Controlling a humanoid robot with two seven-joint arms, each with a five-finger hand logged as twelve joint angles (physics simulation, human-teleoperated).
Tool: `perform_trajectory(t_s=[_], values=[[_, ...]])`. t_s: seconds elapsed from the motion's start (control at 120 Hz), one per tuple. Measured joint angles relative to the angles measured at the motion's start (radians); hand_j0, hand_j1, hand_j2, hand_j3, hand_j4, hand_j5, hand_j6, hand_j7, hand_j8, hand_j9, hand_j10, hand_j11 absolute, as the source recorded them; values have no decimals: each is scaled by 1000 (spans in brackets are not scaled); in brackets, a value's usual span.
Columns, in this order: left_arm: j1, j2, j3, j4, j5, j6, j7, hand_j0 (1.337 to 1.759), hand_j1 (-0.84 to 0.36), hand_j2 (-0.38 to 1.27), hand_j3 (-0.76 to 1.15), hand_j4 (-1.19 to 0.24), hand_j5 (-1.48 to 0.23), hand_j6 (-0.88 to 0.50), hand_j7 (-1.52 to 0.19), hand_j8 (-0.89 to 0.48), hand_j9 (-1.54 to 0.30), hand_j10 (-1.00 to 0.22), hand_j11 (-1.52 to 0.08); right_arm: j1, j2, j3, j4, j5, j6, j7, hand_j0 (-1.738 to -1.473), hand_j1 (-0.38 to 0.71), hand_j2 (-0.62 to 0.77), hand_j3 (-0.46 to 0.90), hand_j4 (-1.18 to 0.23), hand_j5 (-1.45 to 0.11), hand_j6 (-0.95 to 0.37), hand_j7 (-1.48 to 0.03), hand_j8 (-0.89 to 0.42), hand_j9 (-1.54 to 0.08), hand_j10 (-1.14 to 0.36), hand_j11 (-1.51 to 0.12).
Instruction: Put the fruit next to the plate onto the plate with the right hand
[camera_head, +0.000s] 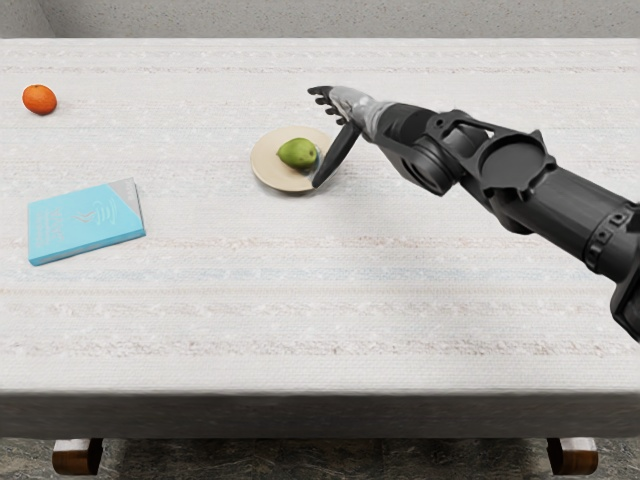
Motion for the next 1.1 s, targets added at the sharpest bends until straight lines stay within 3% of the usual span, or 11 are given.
perform_trajectory(t_s=[0.075, 0.2, 0.267, 0.408, 0.558, 0.725, 0.983, 1.1], values=[[0, 0, 0, 0, 0, 0, 0, 1658, 349, 0, 0, 0, 0, 0, 0, 0, 0, 0, 0, -6, 0, 4, 0, 19, 79, 35, -1658, -320, 12, 0, -29, -38, -26, -38, -24, -38, -29, -38], [0, 0, 0, 1, 0, 0, 0, 1658, 349, 0, 0, 0, 0, 0, 0, 0, 0, 0, 0, -24, 0, 41, 2, 94, 308, 167, -1658, -334, 7, 0, -16, -21, -14, -21, -13, -21, -16, -21], [0, 0, 0, 1, 0, 0, 0, 1658, 349, 0, 0, 0, 0, 0, 0, 0, 0, 0, 0, -53, -16, 82, 2, 112, 422, 217, -1658, -338, 5, 0, -12, -15, -11, -15, -10, -15, -12, -15], [0, 0, 0, 0, 0, 0, 0, 1658, 349, 0, 0, 0, 0, 0, 0, 0, 0, 0, 0, -112, -98, 126, 3, 167, 544, 271, -1658, -344, 3, 0, -6, -8, -6, -7, -5, -8, -6, -8], [0, 0, 0, 0, 0, 0, 0, 1658, 349, 0, 0, 0, 0, 0, 0, 0, 0, 0, 0, -183, -225, 138, 3, 201, 576, 358, -1658, -347, 2, 0, -3, -4, -3, -4, -3, -4, -3, -4], [0, 0, 0, 0, 0, 0, 0, 1658, 349, 0, 0, 0, 0, 0, 0, 0, 0, 0, 0, -267, -374, 211, 3, 209, 584, 386, -1658, -349, 2, 0, -1, -2, -1, -2, -1, -2, -1, -2], [8, 0, 0, 0, -1, 0, 0, 1658, 349, 0, 0, 0, 0, 0, 0, 0, 0, 0, 0, -405, -611, 332, 2, 213, 586, 394, -1658, -349, 2, 0, 0, 0, 0, 0, 0, 0, 0, 0], [8, 0, 0, 0, -1, 0, 0, 1658, 349, 0, 0, 0, 0, 0, 0, 0, 0, 0, 0, -442, -663, 360, 2, 222, 586, 394, -1658, -349, 3, 0, 0, 0, 1, 0, 1, 0, 1, 0]])
